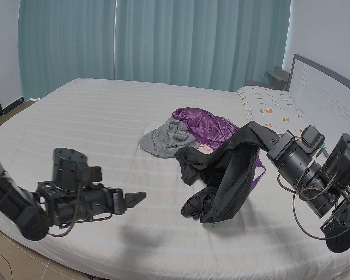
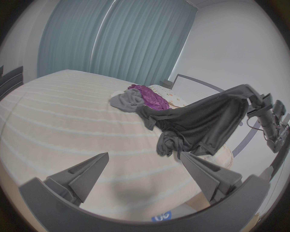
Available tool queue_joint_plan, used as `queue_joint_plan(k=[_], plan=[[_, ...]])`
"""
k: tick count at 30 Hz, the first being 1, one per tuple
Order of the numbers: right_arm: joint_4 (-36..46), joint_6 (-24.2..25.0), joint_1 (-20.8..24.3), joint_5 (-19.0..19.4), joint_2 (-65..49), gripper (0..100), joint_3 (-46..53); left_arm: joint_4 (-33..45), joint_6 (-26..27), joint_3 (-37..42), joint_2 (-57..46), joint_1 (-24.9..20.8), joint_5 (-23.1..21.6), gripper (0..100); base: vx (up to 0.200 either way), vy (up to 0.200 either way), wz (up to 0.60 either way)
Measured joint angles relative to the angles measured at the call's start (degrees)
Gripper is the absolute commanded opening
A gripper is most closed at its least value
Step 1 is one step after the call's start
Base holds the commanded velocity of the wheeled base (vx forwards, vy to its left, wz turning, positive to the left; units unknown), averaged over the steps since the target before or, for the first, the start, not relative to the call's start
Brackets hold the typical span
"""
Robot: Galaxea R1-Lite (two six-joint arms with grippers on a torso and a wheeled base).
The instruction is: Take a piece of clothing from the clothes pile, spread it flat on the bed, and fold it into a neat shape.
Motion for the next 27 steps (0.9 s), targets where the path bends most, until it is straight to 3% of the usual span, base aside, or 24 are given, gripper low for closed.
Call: queue_joint_plan(k=[5, 13, 27], plan=[[-0.4, -0.5, 1.9, -0.1, -0.9, 0, -0.1, -2.9, -2.0, -8.9, 10.1, -5.0, 1.5, 100, 0.000, 0.000, 0.00], [-1.0, -0.8, 4.1, -0.3, -1.5, 0, -0.4, -2.5, -2.3, -20.7, 19.0, -9.2, 3.0, 100, 0.000, 0.000, 0.00], [-1.7, -0.8, 6.9, -0.4, -3.0, 0, -0.2, 1.9, -1.9, -38.8, 28.8, -9.5, 3.6, 100, 0.000, 0.000, 0.00]])
